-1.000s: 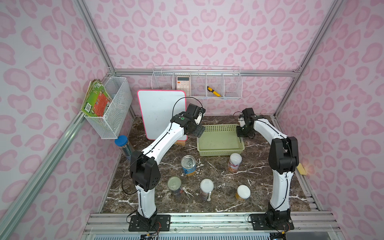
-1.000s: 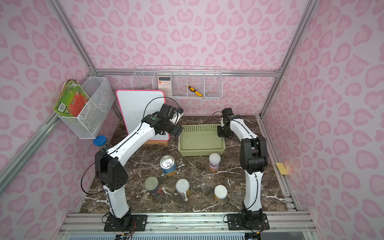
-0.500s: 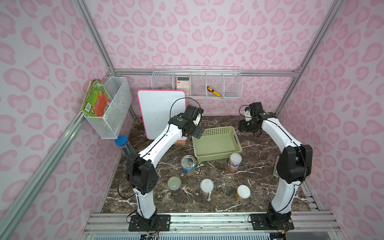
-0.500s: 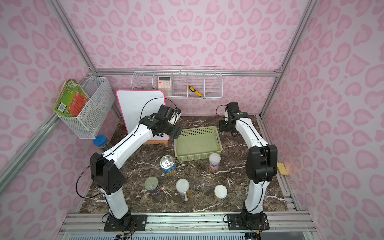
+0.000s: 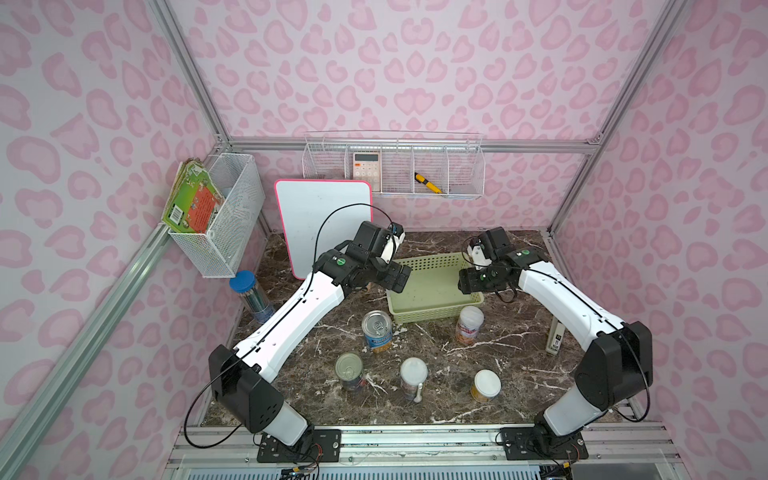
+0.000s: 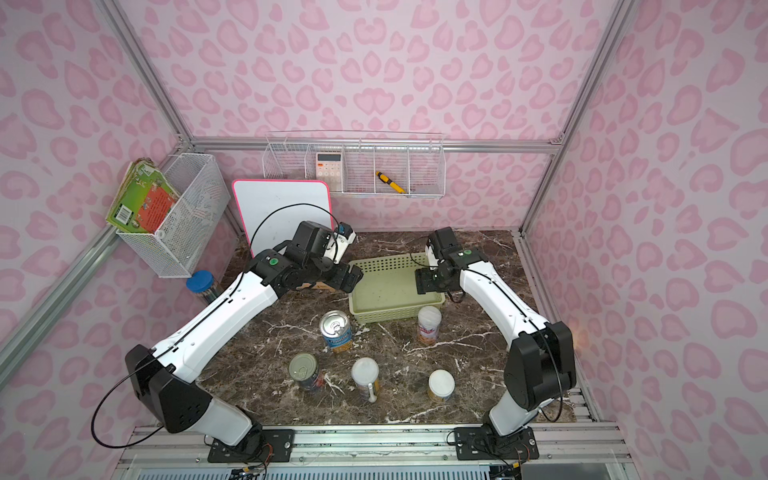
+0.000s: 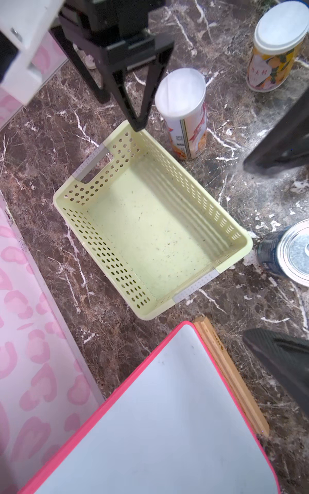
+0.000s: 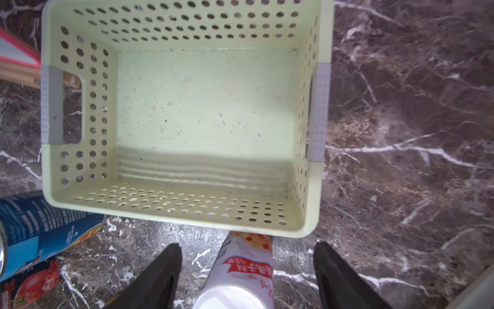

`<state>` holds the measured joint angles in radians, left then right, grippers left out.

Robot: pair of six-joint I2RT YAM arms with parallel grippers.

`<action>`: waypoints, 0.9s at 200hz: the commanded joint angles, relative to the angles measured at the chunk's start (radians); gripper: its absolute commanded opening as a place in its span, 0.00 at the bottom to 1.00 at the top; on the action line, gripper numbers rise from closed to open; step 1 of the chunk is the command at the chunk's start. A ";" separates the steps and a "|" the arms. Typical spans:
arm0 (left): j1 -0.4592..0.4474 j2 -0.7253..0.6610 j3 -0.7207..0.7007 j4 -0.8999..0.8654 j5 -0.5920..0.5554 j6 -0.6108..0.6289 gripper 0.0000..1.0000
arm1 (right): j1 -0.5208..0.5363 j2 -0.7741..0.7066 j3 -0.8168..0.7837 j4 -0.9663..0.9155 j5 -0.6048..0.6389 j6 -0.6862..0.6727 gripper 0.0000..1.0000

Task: Put the canned food in the basket
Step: Pick up the canned food from the center of the board.

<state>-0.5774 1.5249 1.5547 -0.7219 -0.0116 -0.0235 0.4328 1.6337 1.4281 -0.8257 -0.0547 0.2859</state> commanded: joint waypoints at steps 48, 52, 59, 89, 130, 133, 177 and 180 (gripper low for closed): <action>-0.012 -0.067 -0.079 0.008 0.019 -0.057 0.95 | 0.053 -0.018 -0.108 -0.064 0.015 0.043 0.81; -0.011 -0.070 -0.082 0.007 0.019 -0.060 0.95 | 0.053 -0.027 -0.124 -0.060 0.010 0.044 0.81; -0.012 -0.074 -0.087 0.008 0.022 -0.064 0.95 | 0.052 -0.038 -0.150 -0.051 -0.005 0.046 0.81; -0.013 -0.086 -0.095 0.013 0.019 -0.066 0.95 | 0.057 -0.051 -0.243 -0.012 -0.034 0.055 0.82; -0.013 -0.087 -0.094 0.009 0.014 -0.072 0.95 | 0.068 -0.029 -0.285 0.039 -0.045 0.053 0.76; -0.012 -0.086 -0.094 0.009 0.012 -0.071 0.95 | 0.067 -0.030 -0.285 0.038 -0.040 0.053 0.74; -0.013 -0.076 -0.134 0.017 0.007 -0.073 0.94 | 0.075 -0.036 -0.204 -0.019 0.000 0.021 0.52; -0.013 -0.074 -0.132 0.016 0.008 -0.073 0.94 | 0.078 -0.036 -0.196 -0.028 0.007 0.020 0.51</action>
<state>-0.5892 1.4452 1.4239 -0.7139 0.0021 -0.0975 0.4995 1.6058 1.1805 -0.8341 -0.0715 0.3302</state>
